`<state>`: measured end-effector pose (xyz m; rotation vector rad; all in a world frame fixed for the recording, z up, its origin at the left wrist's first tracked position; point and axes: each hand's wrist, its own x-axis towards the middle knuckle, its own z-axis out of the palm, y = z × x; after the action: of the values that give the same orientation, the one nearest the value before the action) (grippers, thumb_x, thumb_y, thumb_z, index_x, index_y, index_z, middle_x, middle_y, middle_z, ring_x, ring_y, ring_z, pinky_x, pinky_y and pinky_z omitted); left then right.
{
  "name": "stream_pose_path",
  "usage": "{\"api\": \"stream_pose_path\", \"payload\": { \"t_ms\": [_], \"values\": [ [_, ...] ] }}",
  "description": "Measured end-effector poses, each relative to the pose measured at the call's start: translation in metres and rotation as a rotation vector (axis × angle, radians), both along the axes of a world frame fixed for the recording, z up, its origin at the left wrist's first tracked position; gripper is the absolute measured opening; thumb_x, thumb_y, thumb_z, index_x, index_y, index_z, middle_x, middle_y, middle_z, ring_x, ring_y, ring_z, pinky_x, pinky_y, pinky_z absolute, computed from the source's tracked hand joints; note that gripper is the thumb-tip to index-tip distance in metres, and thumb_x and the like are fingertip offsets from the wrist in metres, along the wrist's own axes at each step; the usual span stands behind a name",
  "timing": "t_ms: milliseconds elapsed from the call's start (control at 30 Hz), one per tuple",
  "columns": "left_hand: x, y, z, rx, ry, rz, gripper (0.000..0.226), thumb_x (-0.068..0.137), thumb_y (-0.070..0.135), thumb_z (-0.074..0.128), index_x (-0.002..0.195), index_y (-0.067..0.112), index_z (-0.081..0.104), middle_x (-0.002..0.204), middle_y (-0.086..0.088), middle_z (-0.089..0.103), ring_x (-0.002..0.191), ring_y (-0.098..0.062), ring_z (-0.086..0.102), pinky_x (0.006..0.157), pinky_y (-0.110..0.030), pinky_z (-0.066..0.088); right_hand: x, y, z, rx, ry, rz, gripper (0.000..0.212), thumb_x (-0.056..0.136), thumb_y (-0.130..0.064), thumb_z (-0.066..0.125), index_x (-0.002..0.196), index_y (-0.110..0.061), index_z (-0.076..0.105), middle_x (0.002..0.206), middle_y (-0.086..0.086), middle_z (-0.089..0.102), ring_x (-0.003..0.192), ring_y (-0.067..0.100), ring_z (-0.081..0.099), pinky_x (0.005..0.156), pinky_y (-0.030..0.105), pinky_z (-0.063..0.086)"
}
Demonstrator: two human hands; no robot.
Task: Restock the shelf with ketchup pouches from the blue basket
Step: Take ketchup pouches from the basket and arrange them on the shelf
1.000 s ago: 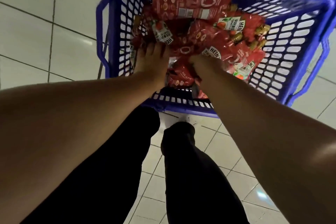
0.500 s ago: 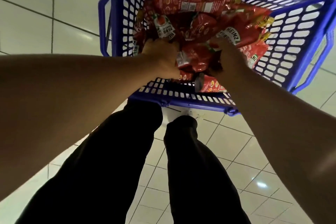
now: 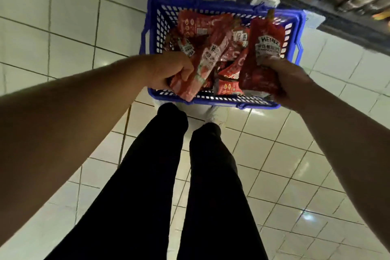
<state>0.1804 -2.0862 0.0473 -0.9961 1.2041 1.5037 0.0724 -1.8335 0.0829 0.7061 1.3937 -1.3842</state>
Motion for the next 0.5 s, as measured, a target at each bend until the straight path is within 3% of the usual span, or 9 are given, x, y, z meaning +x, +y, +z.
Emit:
{"api": "stream_pose_path", "payload": {
  "t_ms": [67, 133, 233, 333, 400, 500],
  "values": [
    [-0.003, -0.007, 0.046, 0.051, 0.051, 0.105, 0.056, 0.051, 0.003, 0.052, 0.104, -0.001, 0.072, 0.095, -0.015, 0.071, 0.102, -0.038, 0.071, 0.081, -0.046, 0.061, 0.011, -0.006, 0.034, -0.056, 0.021, 0.009, 0.038, 0.088, -0.011, 0.066, 0.126, -0.008, 0.062, 0.107, 0.013, 0.076, 0.089, 0.028, 0.075, 0.069, 0.040, 0.062],
    [-0.003, -0.009, 0.103, 0.116, 0.134, 0.200, 0.066, 0.042, 0.000, 0.054, 0.104, 0.013, 0.071, 0.102, -0.010, 0.077, 0.099, -0.026, 0.074, 0.077, -0.038, 0.061, 0.024, -0.014, 0.078, -0.113, 0.057, 0.004, 0.049, 0.083, -0.010, 0.071, 0.131, -0.005, 0.060, 0.120, 0.017, 0.071, 0.099, 0.032, 0.073, 0.078, 0.046, 0.061],
    [-0.007, -0.012, 0.185, 0.222, 0.220, 0.312, 0.064, 0.056, -0.006, 0.049, 0.114, 0.012, 0.070, 0.116, -0.016, 0.073, 0.110, -0.032, 0.070, 0.081, -0.041, 0.060, 0.035, -0.024, 0.152, -0.122, 0.126, -0.031, 0.050, 0.079, -0.005, 0.075, 0.127, -0.001, 0.062, 0.119, 0.022, 0.069, 0.102, 0.038, 0.070, 0.087, 0.057, 0.057],
    [-0.012, -0.009, 0.273, 0.225, 0.335, 0.378, 0.045, 0.078, -0.002, 0.060, 0.120, 0.008, 0.070, 0.123, -0.019, 0.070, 0.113, -0.035, 0.068, 0.087, -0.046, 0.059, 0.038, -0.031, 0.230, -0.147, 0.243, -0.012, 0.027, 0.085, 0.000, 0.071, 0.111, -0.006, 0.069, 0.100, 0.015, 0.075, 0.088, 0.031, 0.073, 0.081, 0.052, 0.060],
    [-0.017, -0.004, 0.324, 0.163, 0.423, 0.339, 0.040, 0.090, 0.008, 0.066, 0.129, 0.007, 0.063, 0.125, -0.019, 0.069, 0.112, -0.035, 0.069, 0.087, -0.045, 0.059, 0.033, -0.034, 0.277, -0.202, 0.332, -0.022, 0.029, 0.090, -0.001, 0.068, 0.118, 0.000, 0.065, 0.106, 0.020, 0.072, 0.089, 0.032, 0.071, 0.082, 0.051, 0.059],
    [-0.025, 0.002, 0.393, 0.017, 0.466, 0.293, 0.042, 0.085, 0.015, 0.072, 0.125, 0.007, 0.065, 0.118, -0.015, 0.073, 0.106, -0.030, 0.072, 0.084, -0.042, 0.060, 0.019, -0.034, 0.342, -0.224, 0.425, -0.082, 0.040, 0.093, -0.010, 0.069, 0.130, -0.001, 0.057, 0.115, 0.023, 0.070, 0.093, 0.033, 0.071, 0.081, 0.052, 0.060]
  ]
}}
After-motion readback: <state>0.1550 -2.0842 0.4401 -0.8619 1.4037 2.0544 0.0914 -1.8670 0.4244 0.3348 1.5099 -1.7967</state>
